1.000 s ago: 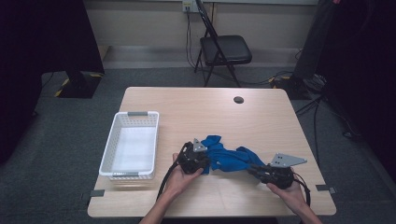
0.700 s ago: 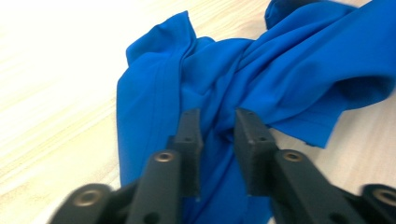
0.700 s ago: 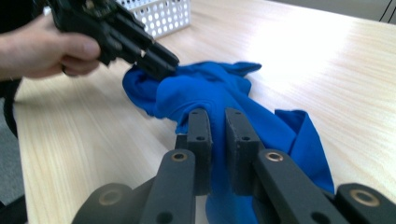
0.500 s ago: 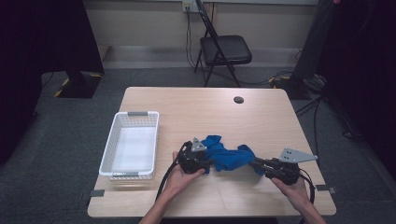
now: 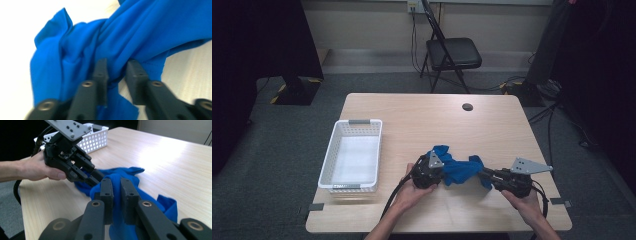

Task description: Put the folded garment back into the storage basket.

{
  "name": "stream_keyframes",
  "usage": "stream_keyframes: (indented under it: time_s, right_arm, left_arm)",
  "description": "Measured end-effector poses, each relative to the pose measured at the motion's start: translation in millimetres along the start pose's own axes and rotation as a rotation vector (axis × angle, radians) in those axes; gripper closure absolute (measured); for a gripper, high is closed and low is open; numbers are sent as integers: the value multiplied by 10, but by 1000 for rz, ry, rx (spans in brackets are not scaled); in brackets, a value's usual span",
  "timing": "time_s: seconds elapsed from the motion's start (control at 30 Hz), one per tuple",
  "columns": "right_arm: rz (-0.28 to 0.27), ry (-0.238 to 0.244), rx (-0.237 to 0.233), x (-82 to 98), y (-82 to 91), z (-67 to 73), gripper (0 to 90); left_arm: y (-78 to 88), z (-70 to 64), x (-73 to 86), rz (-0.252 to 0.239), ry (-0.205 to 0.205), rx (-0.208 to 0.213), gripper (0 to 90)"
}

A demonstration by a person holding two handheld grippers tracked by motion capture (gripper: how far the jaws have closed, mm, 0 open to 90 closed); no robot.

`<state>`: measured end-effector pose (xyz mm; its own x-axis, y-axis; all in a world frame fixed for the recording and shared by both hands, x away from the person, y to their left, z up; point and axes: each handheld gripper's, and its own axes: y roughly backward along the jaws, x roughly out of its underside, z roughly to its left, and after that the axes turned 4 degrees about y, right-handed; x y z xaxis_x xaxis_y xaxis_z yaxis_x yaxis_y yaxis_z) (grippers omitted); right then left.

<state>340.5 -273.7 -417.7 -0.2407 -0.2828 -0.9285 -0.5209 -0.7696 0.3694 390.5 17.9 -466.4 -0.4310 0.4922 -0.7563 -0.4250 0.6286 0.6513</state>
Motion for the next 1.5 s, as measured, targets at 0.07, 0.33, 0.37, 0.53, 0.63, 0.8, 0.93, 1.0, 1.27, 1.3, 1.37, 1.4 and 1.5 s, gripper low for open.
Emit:
stream_keyframes:
  time_s: [0.07,0.33,0.37,0.53,0.63,0.8,0.93,1.0,1.27,1.3,1.37,1.4,1.5]
  right_arm:
    - [-13,-7,-5,-15,20,-4,824]
    - [-25,-21,26,-47,64,-84,824]
    - [-23,-25,30,-48,53,-108,824]
    - [-6,-51,61,-72,-28,-267,824]
    - [13,-74,81,-66,-120,-383,824]
    - [103,-87,111,31,-381,-519,822]
    - [170,-93,120,146,-553,-561,820]
    - [205,-84,119,200,-614,-550,819]
    - [264,-61,93,315,-643,-449,814]
    - [267,-58,93,316,-634,-435,814]
    - [279,-44,84,327,-603,-392,814]
    - [281,-38,82,336,-586,-374,813]
    - [285,-38,69,369,-531,-322,811]
  left_arm:
    - [50,4,-11,-21,-2,10,854]
    - [181,76,-47,-98,27,5,880]
    - [193,88,-52,-104,32,6,880]
    - [177,133,-69,-98,47,-13,879]
    - [86,150,-46,-61,51,-46,876]
    - [-30,240,26,2,89,-73,866]
    - [-87,297,93,26,110,-69,857]
    - [-79,299,97,35,120,-70,857]
    - [-21,182,178,66,94,-25,863]
    - [-4,145,193,69,82,-22,864]
    - [22,80,217,75,71,-3,865]
    - [35,44,230,76,63,2,865]
    - [68,-54,250,91,32,29,865]
